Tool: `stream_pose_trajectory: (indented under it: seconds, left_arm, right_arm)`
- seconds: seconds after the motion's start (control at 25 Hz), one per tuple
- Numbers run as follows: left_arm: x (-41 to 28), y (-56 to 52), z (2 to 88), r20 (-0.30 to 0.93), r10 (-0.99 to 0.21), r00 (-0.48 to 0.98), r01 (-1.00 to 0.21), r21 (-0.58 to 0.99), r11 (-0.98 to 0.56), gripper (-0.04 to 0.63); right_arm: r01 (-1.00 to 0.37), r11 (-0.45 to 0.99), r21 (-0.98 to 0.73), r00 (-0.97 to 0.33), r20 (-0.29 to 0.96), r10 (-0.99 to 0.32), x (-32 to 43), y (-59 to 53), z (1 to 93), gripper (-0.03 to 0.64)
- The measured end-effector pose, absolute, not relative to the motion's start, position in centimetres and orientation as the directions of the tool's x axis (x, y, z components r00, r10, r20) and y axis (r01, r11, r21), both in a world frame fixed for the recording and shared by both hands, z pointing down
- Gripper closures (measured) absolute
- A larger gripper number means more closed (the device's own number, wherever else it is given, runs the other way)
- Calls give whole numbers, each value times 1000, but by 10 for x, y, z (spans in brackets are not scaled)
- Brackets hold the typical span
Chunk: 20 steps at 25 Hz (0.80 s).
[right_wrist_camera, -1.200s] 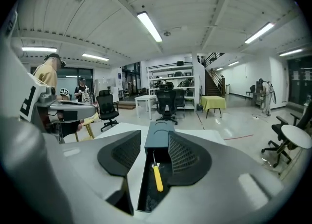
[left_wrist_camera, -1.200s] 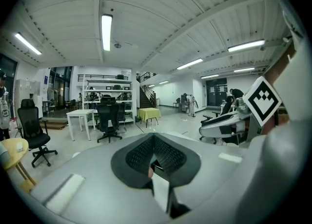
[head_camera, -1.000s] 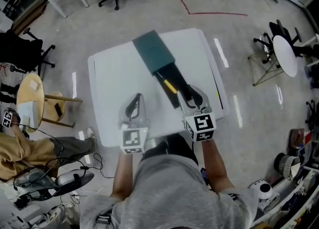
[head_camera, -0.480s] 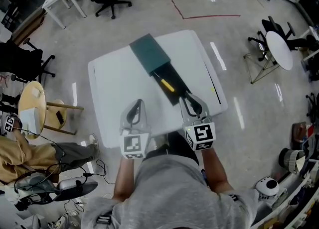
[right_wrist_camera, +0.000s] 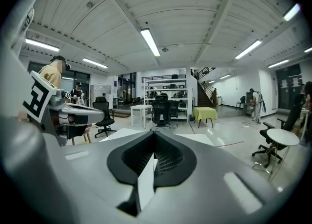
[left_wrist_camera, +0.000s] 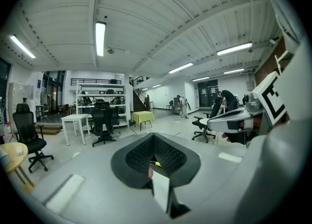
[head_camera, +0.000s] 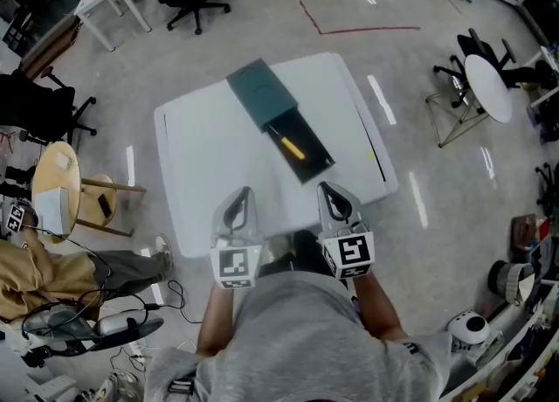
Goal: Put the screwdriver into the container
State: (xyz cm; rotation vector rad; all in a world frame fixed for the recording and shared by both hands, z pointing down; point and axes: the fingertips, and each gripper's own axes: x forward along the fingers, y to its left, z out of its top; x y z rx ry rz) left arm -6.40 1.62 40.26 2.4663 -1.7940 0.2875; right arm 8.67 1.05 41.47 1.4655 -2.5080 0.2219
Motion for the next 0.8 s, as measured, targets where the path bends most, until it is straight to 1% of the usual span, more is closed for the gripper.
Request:
stream_pose_trajectory:
  seconds: [0.36, 0.8]
  left_arm:
    - [-68, 30, 413, 218, -933, 286, -954, -28, -299, 583]
    - [-64, 31, 413, 230, -929, 291, -953, -18, -304, 583]
  right_arm:
    - [-870, 491, -38, -476, 322, -818, 89, 30, 434, 614]
    - [-864, 502, -36, -487, 317, -814, 86, 28, 429, 614]
